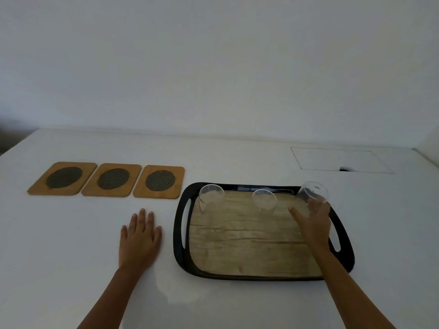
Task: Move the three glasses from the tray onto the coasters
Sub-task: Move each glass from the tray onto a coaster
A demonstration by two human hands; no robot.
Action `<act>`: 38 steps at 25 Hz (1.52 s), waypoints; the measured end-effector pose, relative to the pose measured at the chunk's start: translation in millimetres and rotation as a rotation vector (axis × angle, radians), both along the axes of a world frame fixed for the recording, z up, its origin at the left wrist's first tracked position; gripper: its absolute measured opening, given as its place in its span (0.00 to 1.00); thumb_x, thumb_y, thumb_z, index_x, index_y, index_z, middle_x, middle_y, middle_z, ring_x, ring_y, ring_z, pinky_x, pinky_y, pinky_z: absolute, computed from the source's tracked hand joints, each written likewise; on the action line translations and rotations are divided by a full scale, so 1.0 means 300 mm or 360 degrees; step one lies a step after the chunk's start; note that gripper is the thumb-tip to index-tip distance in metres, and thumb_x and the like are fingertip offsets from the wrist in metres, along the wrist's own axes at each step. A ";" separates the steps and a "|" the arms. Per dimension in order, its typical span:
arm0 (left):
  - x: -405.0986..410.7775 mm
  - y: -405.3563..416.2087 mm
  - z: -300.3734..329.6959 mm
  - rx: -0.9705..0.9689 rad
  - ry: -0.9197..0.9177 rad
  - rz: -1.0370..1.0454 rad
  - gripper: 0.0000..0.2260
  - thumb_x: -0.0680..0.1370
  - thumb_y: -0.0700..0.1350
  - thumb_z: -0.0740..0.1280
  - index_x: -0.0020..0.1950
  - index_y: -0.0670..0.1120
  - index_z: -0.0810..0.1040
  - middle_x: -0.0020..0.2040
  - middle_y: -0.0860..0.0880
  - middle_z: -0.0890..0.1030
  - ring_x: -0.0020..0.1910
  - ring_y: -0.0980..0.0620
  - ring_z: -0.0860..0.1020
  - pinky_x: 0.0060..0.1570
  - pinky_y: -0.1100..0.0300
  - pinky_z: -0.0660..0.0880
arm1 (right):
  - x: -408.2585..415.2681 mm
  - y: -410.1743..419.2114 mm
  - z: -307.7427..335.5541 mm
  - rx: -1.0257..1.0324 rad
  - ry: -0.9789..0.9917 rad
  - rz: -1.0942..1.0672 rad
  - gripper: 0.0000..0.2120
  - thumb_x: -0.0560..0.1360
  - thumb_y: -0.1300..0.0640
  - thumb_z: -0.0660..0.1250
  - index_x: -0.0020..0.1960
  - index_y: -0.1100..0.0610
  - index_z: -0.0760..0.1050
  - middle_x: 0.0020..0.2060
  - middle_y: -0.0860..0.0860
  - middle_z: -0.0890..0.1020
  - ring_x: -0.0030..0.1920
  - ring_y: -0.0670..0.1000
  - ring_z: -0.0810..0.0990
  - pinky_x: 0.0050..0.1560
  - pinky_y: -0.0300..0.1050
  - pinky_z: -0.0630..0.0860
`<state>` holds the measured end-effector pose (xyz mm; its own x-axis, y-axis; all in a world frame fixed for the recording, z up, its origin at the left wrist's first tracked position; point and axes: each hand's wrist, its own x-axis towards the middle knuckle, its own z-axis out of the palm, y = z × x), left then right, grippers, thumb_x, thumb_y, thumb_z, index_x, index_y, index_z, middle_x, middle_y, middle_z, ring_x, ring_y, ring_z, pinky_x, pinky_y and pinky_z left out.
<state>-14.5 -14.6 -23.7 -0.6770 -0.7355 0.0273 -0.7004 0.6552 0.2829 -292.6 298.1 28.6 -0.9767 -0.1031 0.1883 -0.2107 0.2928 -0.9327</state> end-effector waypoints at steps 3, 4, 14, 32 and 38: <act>0.001 -0.006 -0.006 -0.0008 0.0017 0.0002 0.31 0.75 0.59 0.40 0.76 0.47 0.49 0.78 0.43 0.51 0.77 0.44 0.49 0.74 0.43 0.49 | -0.041 -0.085 0.117 -0.0002 0.0084 0.0035 0.32 0.65 0.56 0.78 0.62 0.52 0.64 0.59 0.55 0.77 0.55 0.52 0.78 0.49 0.35 0.71; 0.001 -0.007 -0.006 -0.0007 0.0028 -0.0002 0.31 0.75 0.59 0.40 0.76 0.47 0.50 0.78 0.43 0.52 0.77 0.43 0.50 0.74 0.43 0.50 | -0.051 -0.126 0.161 0.0024 0.0131 0.0042 0.32 0.65 0.55 0.78 0.61 0.52 0.64 0.59 0.56 0.77 0.54 0.51 0.78 0.48 0.34 0.70; 0.027 -0.047 0.032 0.0365 0.0128 -0.0066 0.26 0.80 0.55 0.47 0.76 0.47 0.51 0.78 0.44 0.50 0.77 0.45 0.49 0.74 0.47 0.49 | 0.250 -0.665 0.444 -0.0017 0.0172 0.0507 0.35 0.63 0.53 0.79 0.63 0.52 0.64 0.53 0.50 0.77 0.54 0.50 0.76 0.47 0.33 0.70; 0.321 -0.593 0.367 0.0847 0.1414 -0.0488 0.25 0.67 0.60 0.72 0.58 0.70 0.63 0.54 0.74 0.73 0.56 0.69 0.73 0.45 0.78 0.71 | 0.974 -1.331 0.155 -0.0019 0.0192 0.1161 0.32 0.63 0.50 0.76 0.64 0.46 0.66 0.55 0.35 0.77 0.56 0.41 0.77 0.52 0.36 0.78; 0.348 -0.792 0.293 0.0742 0.1393 -0.0384 0.26 0.66 0.57 0.73 0.60 0.61 0.64 0.52 0.60 0.74 0.51 0.62 0.76 0.41 0.71 0.74 | 0.960 -1.369 -0.095 0.0997 0.0085 0.1155 0.39 0.70 0.33 0.63 0.74 0.48 0.53 0.75 0.47 0.60 0.75 0.51 0.57 0.73 0.48 0.55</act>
